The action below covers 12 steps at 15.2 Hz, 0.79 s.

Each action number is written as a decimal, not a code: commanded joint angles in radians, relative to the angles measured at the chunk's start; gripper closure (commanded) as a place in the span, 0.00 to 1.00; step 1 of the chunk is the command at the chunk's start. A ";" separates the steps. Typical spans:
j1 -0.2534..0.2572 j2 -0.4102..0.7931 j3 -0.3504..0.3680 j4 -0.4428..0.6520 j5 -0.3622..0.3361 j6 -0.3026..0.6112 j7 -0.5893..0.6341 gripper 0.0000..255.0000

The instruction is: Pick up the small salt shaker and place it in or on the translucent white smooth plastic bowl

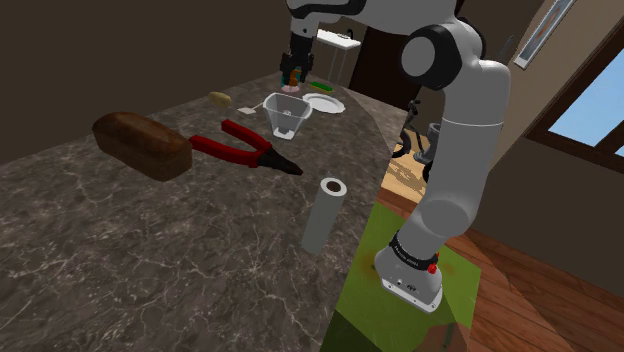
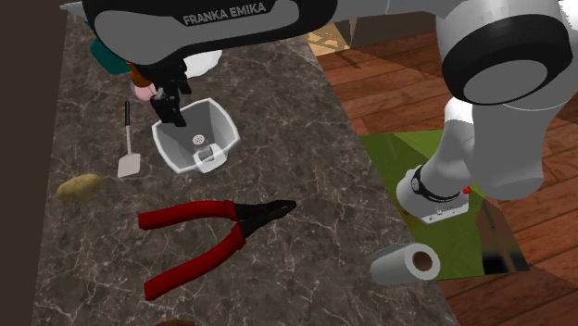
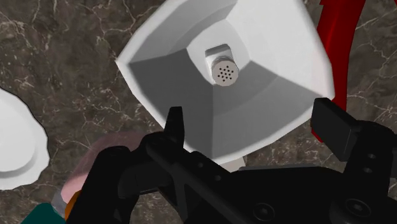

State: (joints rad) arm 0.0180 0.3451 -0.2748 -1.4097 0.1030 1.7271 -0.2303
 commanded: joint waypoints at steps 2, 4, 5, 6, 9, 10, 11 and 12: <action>-0.003 0.004 -0.001 0.039 0.001 -0.035 0.001 0.00; -0.010 0.017 -0.002 0.126 0.004 -0.109 0.001 0.00; -0.014 0.025 -0.002 0.164 0.006 -0.140 0.001 0.00; -0.014 0.025 -0.002 0.164 0.006 -0.140 0.001 0.00; -0.014 0.025 -0.002 0.164 0.006 -0.140 0.001 0.00; -0.014 0.025 -0.002 0.164 0.006 -0.140 0.001 0.00; -0.014 0.025 -0.002 0.164 0.006 -0.140 0.001 0.00; -0.014 0.025 -0.002 0.164 0.006 -0.140 0.001 0.00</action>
State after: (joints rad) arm 0.0044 0.3697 -0.2767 -1.2456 0.1086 1.5875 -0.2292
